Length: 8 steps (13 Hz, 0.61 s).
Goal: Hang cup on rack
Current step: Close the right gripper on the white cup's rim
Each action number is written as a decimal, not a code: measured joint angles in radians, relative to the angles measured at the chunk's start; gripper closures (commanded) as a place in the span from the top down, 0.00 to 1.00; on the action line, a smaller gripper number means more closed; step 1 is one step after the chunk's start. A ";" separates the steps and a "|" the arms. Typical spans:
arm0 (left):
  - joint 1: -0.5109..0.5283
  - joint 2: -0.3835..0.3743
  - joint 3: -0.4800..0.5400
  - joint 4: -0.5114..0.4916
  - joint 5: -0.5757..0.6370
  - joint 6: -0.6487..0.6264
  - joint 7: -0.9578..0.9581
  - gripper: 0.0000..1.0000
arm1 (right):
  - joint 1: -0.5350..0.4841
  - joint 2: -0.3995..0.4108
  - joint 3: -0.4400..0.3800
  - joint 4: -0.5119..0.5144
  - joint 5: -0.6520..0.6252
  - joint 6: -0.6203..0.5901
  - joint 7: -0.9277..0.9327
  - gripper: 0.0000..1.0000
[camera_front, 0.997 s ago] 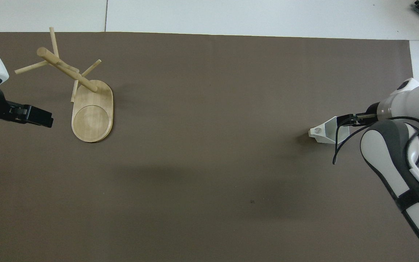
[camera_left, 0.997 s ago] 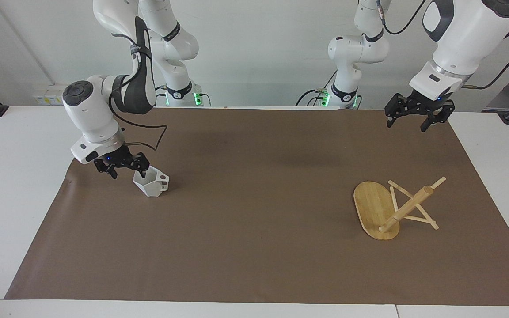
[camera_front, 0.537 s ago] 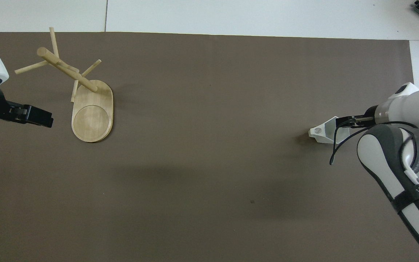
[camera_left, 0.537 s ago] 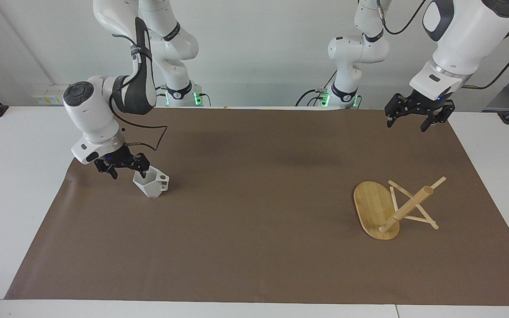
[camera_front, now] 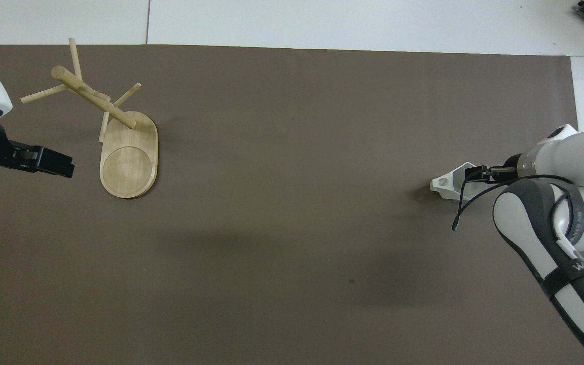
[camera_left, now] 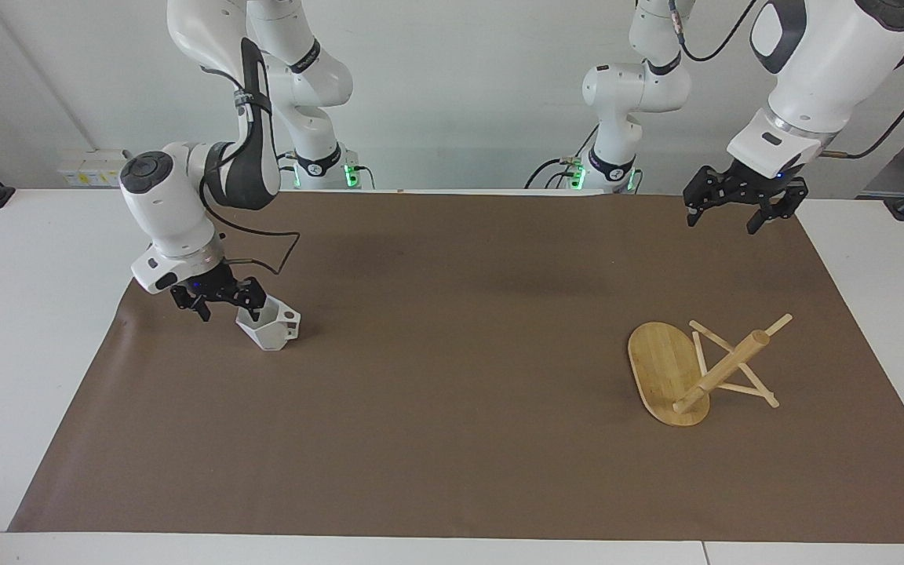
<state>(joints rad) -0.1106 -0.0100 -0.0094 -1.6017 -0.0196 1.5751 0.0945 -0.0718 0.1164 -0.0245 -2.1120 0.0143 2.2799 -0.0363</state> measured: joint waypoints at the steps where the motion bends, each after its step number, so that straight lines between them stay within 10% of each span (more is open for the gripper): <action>1: 0.000 0.000 0.000 0.000 0.000 0.000 0.000 1.00 | 0.000 0.001 0.000 -0.006 0.000 0.000 0.004 1.00; 8: 0.000 0.000 0.000 0.000 0.000 0.000 0.000 1.00 | 0.000 0.002 -0.001 -0.016 0.000 0.001 0.006 1.00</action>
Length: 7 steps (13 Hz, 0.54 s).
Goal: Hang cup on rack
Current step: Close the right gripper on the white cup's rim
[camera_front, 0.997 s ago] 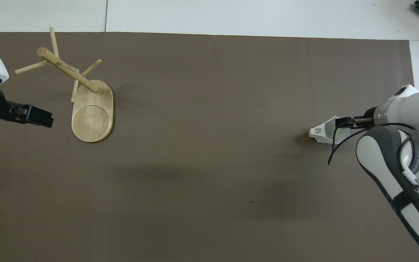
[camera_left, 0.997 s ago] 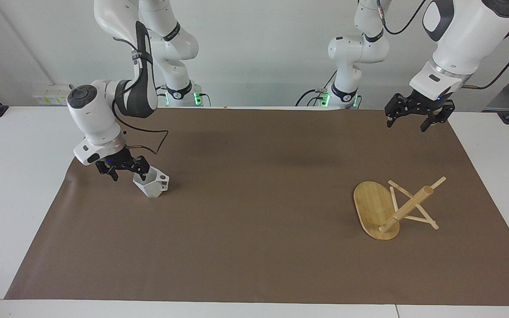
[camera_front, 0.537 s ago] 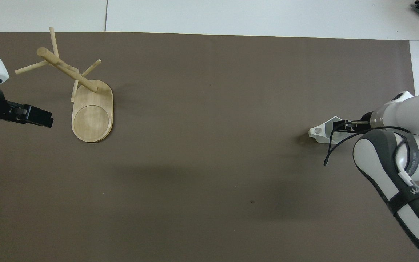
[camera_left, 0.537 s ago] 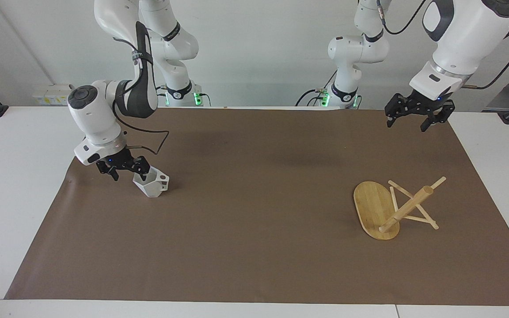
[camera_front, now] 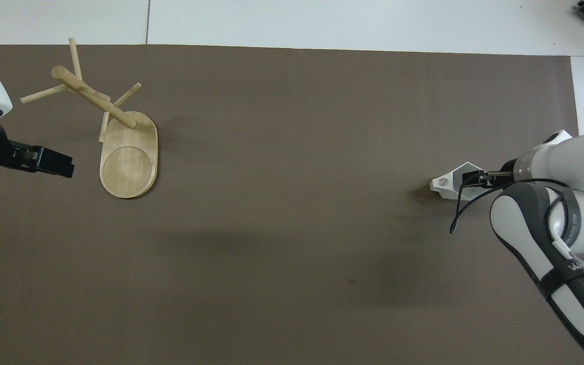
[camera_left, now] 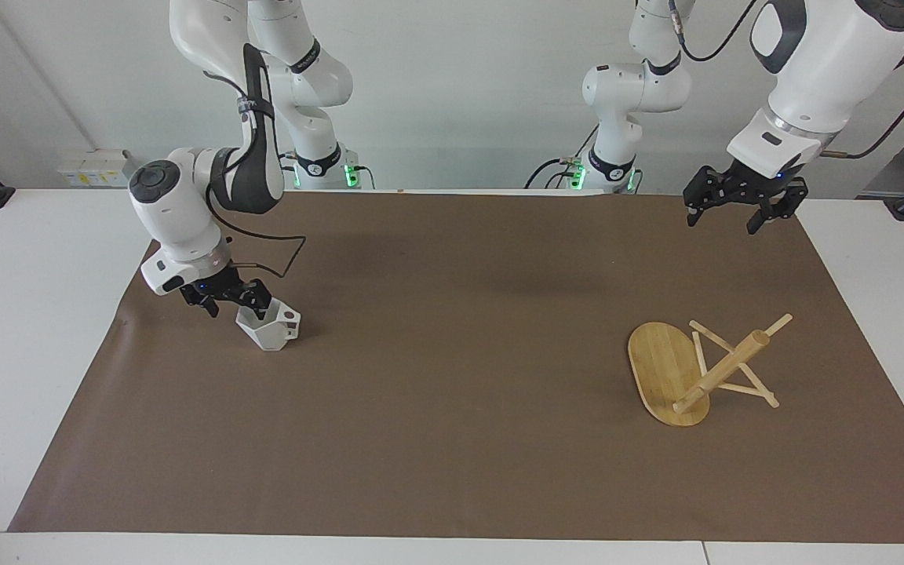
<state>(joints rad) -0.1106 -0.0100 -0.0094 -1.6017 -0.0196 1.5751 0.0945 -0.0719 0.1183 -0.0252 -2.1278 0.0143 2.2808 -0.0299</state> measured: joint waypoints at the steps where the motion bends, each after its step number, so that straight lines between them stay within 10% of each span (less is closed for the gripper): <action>1: 0.000 0.000 0.000 0.000 0.000 0.000 0.000 1.00 | 0.000 0.000 0.000 0.000 0.000 0.000 0.000 1.00; 4: 0.000 0.000 0.000 0.000 0.000 0.000 0.000 1.00 | 0.000 0.000 0.000 0.000 0.000 0.000 0.000 0.94; 7: 0.000 0.000 0.000 0.000 0.000 0.000 0.000 1.00 | 0.000 0.000 0.000 0.000 0.000 0.001 0.000 0.65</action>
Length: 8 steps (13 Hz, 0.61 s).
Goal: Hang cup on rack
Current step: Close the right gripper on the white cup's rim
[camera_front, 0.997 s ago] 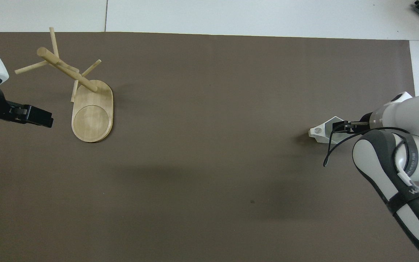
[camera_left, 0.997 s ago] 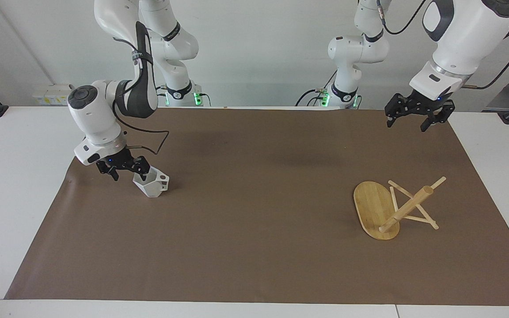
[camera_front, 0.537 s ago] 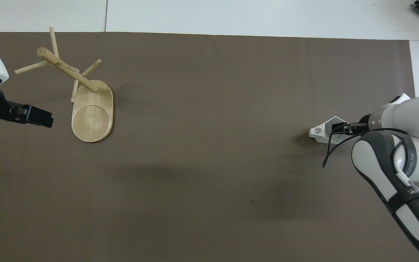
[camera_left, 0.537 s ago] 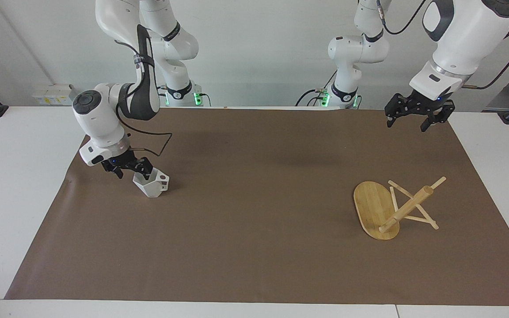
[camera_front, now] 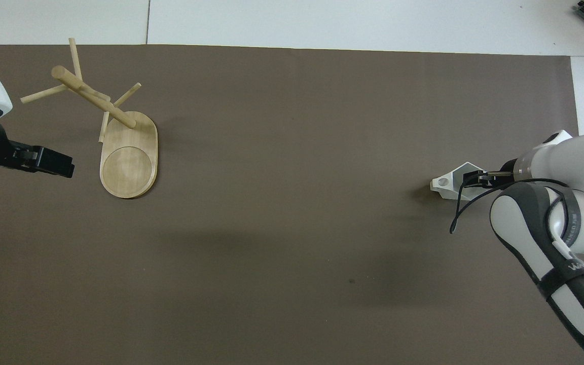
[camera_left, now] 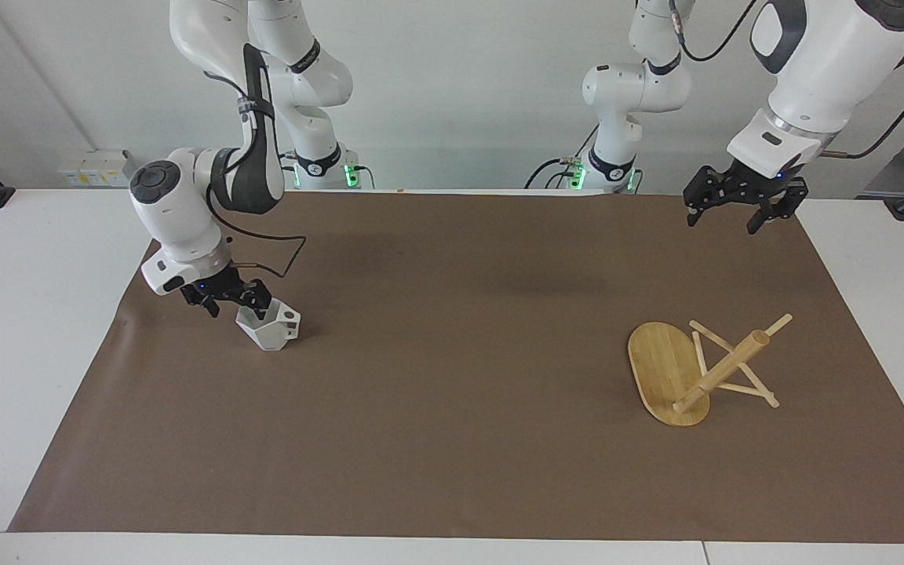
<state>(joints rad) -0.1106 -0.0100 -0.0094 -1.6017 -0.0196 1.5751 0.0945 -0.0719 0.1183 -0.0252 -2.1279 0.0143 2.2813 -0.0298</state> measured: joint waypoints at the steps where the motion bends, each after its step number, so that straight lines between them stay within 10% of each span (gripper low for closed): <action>1: 0.000 0.000 0.000 0.000 0.000 0.000 0.000 1.00 | 0.000 0.000 0.000 0.000 0.000 0.000 0.000 0.54; 8: 0.000 0.000 0.000 0.000 0.000 0.000 0.000 1.00 | 0.000 0.000 0.000 0.000 0.000 0.000 0.000 0.14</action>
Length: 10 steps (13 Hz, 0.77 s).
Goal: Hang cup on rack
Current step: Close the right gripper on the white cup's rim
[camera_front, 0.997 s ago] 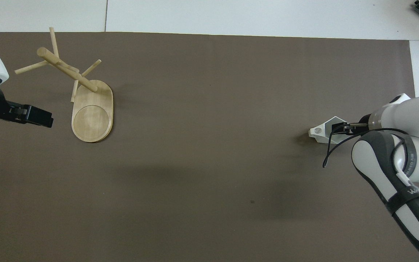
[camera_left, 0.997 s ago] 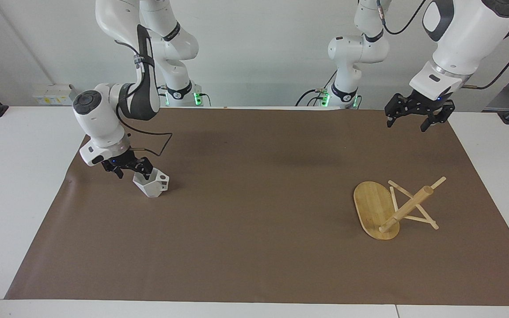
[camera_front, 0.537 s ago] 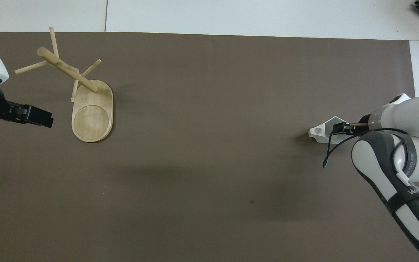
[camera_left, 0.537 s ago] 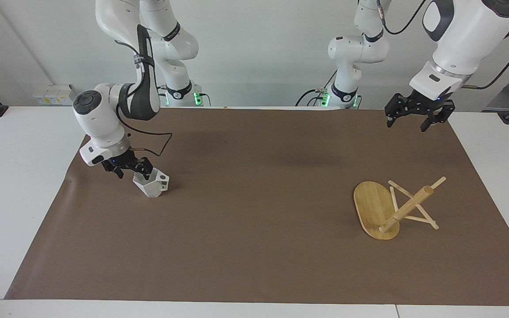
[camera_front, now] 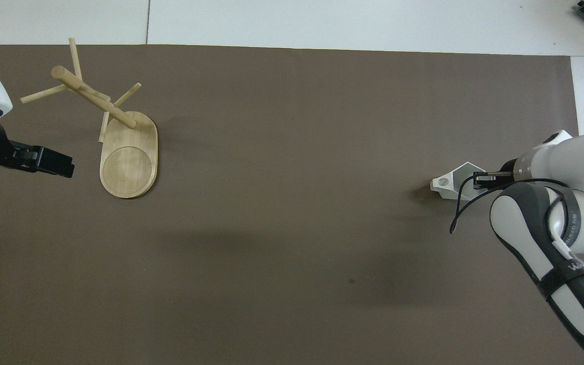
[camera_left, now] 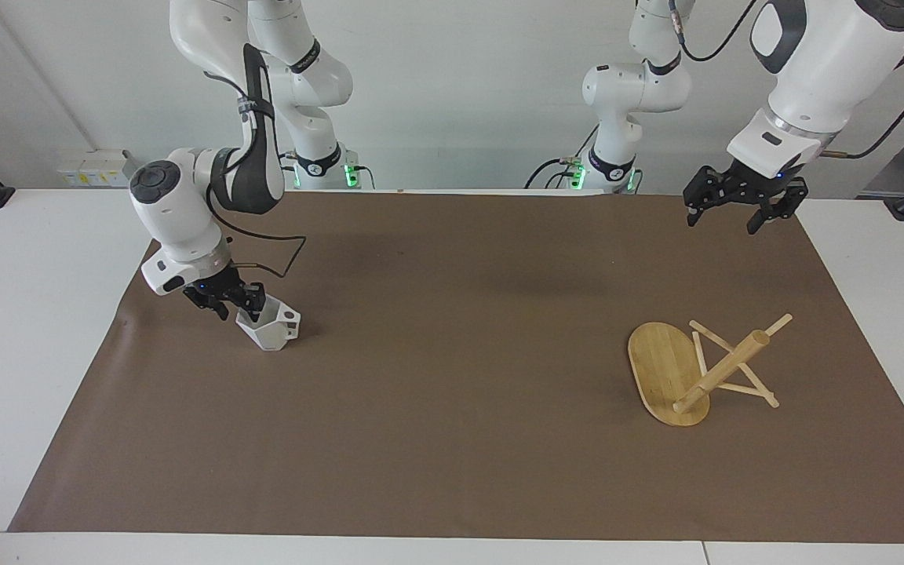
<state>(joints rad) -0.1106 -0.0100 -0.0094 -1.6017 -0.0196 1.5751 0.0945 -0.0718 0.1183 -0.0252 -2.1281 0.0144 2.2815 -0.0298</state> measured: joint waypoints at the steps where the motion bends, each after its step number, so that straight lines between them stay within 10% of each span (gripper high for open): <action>1: 0.000 0.000 0.000 0.000 0.000 0.000 0.000 1.00 | 0.000 0.000 0.000 0.000 0.000 0.000 0.000 0.11; 10: 0.000 0.000 0.000 0.000 0.000 0.000 0.000 1.00 | 0.000 -0.003 0.001 0.000 0.001 0.000 0.000 0.00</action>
<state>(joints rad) -0.1106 -0.0100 -0.0094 -1.6017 -0.0196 1.5750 0.0945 -0.0714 0.1156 -0.0239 -2.1277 0.0151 2.2815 -0.0297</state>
